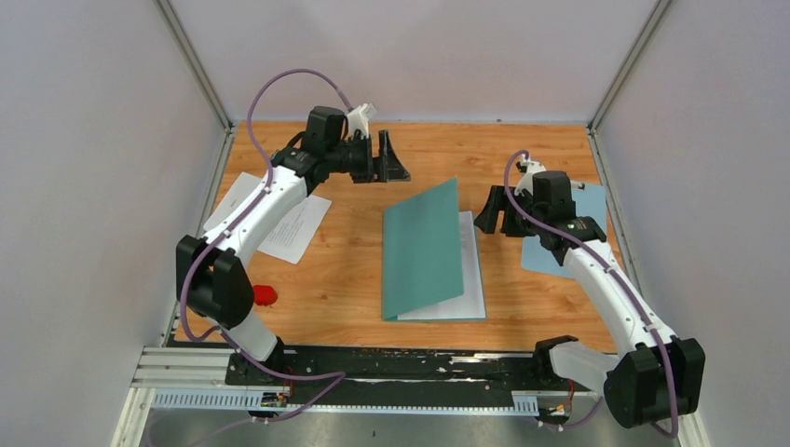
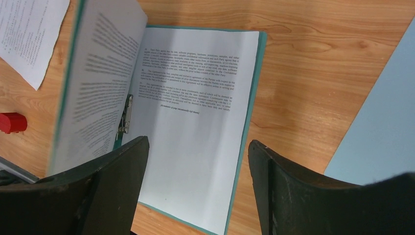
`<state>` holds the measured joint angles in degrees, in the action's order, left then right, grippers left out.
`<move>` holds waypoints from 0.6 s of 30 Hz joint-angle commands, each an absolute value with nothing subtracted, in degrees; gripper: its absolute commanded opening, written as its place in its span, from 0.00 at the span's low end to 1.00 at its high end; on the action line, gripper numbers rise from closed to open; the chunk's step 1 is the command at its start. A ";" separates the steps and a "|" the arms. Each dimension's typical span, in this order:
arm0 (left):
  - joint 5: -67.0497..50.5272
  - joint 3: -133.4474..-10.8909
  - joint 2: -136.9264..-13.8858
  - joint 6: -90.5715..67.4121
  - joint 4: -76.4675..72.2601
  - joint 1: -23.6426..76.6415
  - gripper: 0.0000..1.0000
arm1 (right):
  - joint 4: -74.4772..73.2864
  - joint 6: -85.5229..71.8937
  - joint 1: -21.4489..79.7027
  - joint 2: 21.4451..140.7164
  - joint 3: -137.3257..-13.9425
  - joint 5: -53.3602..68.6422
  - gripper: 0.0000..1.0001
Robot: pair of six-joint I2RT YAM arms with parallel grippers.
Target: Put the files into the folder
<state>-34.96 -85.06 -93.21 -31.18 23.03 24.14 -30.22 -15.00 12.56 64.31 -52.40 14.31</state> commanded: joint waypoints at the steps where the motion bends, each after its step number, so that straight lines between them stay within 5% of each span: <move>1: -25.36 -86.30 -91.07 -21.64 34.84 23.51 0.88 | -33.68 -15.69 12.38 61.76 -55.09 12.83 0.75; 4: -20.85 -86.18 -89.99 -17.58 40.15 23.23 1.00 | -34.37 -15.02 13.28 60.40 -54.30 14.31 0.75; 18: -7.88 -67.65 -72.18 -12.09 40.11 23.13 1.00 | -22.61 -8.44 47.78 55.17 -38.03 5.83 0.76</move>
